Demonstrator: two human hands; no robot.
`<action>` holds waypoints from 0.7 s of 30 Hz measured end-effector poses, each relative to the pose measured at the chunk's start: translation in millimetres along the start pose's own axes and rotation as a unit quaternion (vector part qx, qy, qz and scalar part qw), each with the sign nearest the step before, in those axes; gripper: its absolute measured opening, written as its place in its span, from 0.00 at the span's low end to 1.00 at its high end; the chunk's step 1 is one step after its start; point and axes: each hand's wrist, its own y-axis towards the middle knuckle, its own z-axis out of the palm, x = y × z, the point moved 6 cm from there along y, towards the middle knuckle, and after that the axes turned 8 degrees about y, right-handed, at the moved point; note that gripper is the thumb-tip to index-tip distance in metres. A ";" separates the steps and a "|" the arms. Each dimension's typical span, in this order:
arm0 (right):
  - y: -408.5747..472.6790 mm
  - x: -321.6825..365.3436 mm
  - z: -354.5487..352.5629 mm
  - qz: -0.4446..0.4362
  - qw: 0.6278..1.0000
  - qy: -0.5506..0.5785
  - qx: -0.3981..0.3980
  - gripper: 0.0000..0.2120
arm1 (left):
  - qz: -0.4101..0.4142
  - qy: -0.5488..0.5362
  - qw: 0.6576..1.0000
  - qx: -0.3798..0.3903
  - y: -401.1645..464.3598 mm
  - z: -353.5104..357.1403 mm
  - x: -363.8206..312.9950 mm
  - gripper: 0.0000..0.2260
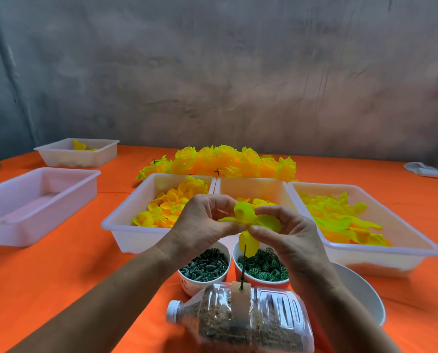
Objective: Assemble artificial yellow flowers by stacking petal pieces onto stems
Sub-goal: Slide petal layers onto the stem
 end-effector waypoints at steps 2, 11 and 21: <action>-1.6 2.5 1.2 -0.013 1.000 -0.003 0.006 0.16 | 0.011 -0.014 1.000 0.006 -2.2 1.2 -2.0 0.07; -8.2 9.5 8.6 -0.069 0.997 -0.042 0.002 0.11 | 0.144 0.119 0.979 -0.081 -12.8 -12.5 -16.5 0.03; -23.8 19.7 11.9 -0.212 0.970 -0.120 -0.027 0.12 | 0.267 0.243 0.916 -0.172 -39.7 -10.2 -26.2 0.03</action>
